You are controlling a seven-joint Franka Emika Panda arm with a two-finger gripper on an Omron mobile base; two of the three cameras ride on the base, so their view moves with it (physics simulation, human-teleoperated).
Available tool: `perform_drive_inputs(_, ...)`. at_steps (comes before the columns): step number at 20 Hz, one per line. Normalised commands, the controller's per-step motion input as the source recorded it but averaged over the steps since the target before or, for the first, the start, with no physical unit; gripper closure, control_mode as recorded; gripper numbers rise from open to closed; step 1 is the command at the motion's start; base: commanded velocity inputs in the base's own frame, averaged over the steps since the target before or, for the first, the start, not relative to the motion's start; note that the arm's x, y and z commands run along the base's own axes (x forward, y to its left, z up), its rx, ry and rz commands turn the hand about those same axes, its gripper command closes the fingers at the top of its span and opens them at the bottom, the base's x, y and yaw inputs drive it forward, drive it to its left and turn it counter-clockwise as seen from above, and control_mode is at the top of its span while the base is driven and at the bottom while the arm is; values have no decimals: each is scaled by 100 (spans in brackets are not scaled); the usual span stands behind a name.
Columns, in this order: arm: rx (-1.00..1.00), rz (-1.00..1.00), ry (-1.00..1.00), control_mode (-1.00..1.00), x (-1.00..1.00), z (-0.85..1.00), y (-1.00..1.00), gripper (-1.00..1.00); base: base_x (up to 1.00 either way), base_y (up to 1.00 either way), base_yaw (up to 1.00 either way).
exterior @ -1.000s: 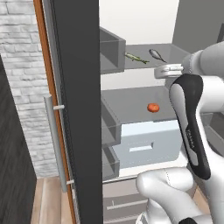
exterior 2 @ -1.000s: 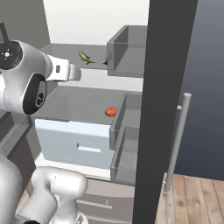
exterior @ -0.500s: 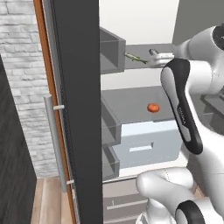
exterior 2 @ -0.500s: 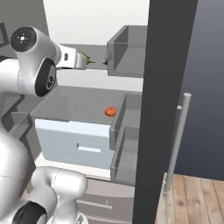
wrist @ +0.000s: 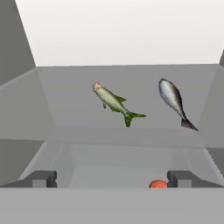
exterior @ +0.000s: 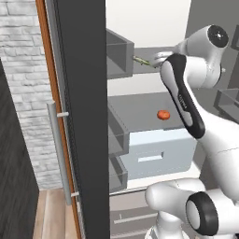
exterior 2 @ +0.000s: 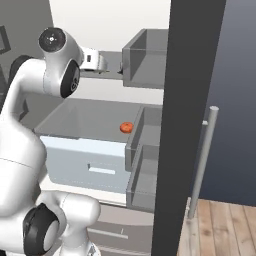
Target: Place one squash and one fish in each tupperware on the nearby counter, to pack two identical lunches.
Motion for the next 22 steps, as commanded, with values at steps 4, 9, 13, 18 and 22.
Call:
perform_drive_inputs(4, 0, 11, 0, -100, 65, -25, 1, -100, 0, 0, 0)
perform_drive_inputs(9, -2, 3, 0, -100, 57, -7, 2, -100, 0, 0, 0)
perform_drive_inputs(13, -3, 0, 0, -100, 50, 0, 6, -100, 0, 0, 0)
perform_drive_inputs(18, -1, 0, 6, -100, 49, 0, 1, -100, 0, 0, 0)
perform_drive_inputs(22, 0, 0, 10, -100, 57, 0, 0, -100, 0, 0, 0)
